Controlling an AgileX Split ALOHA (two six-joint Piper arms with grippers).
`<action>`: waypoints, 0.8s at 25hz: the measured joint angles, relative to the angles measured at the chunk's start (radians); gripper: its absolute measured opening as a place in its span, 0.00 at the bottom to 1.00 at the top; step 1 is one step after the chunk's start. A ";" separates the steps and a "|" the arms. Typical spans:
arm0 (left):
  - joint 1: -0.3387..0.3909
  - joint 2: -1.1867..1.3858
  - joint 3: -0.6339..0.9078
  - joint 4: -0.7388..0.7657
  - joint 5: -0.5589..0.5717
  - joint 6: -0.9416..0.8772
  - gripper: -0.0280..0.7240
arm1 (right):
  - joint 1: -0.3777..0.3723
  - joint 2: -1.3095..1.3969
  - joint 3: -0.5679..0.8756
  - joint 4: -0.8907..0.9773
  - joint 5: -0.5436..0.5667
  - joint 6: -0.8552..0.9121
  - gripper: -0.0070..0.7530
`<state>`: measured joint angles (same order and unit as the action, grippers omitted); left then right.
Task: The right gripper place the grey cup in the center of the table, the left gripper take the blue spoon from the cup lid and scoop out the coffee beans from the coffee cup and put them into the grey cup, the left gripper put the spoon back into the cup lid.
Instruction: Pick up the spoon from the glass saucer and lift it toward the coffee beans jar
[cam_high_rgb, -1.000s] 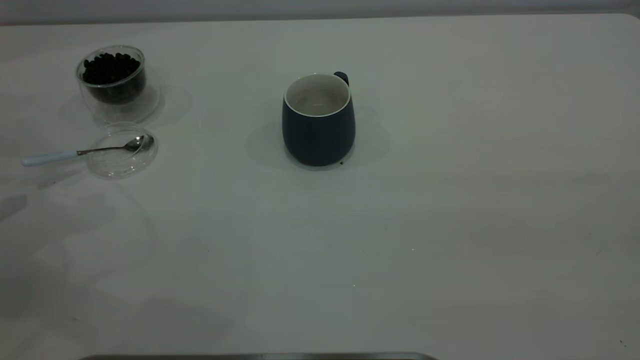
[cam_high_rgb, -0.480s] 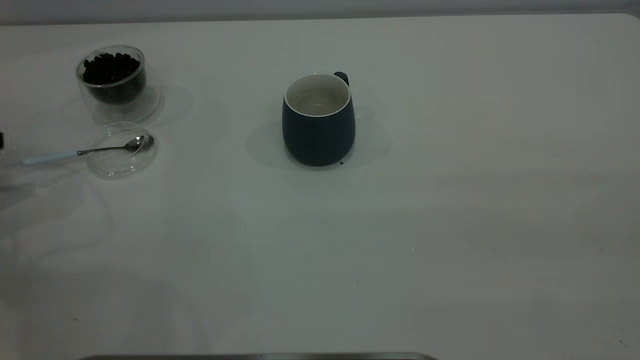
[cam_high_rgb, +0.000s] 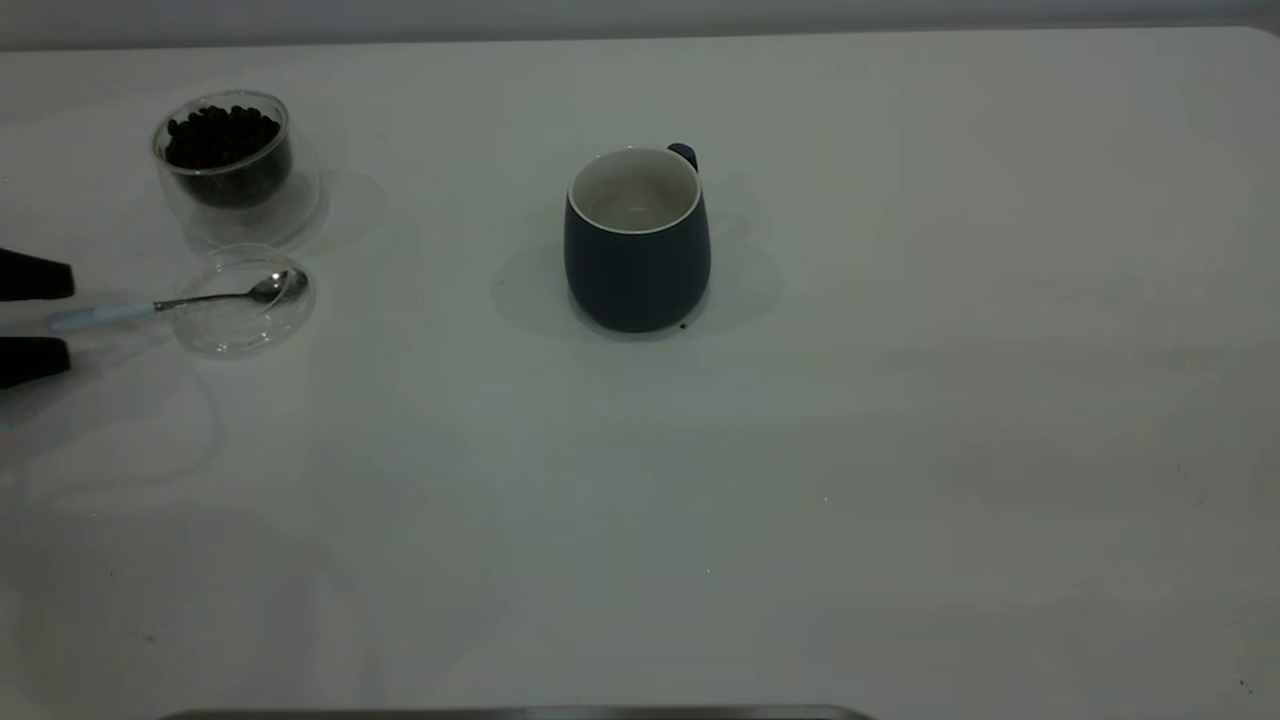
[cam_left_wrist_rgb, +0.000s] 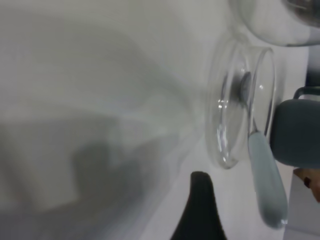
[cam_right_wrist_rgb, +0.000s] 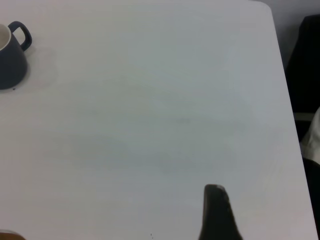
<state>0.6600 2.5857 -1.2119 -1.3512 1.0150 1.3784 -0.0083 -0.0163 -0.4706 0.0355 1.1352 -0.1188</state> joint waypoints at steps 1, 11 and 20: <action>-0.006 0.004 -0.001 -0.004 0.000 0.001 0.95 | 0.000 0.000 0.000 0.000 0.000 0.000 0.61; -0.053 0.008 -0.003 -0.050 0.008 0.003 0.89 | 0.000 0.000 0.000 0.000 0.000 0.000 0.61; -0.053 0.008 -0.003 -0.050 0.009 0.003 0.66 | 0.000 0.000 0.000 0.000 0.000 0.000 0.61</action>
<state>0.6075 2.5938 -1.2151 -1.4015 1.0245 1.3814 -0.0083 -0.0163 -0.4706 0.0355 1.1352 -0.1188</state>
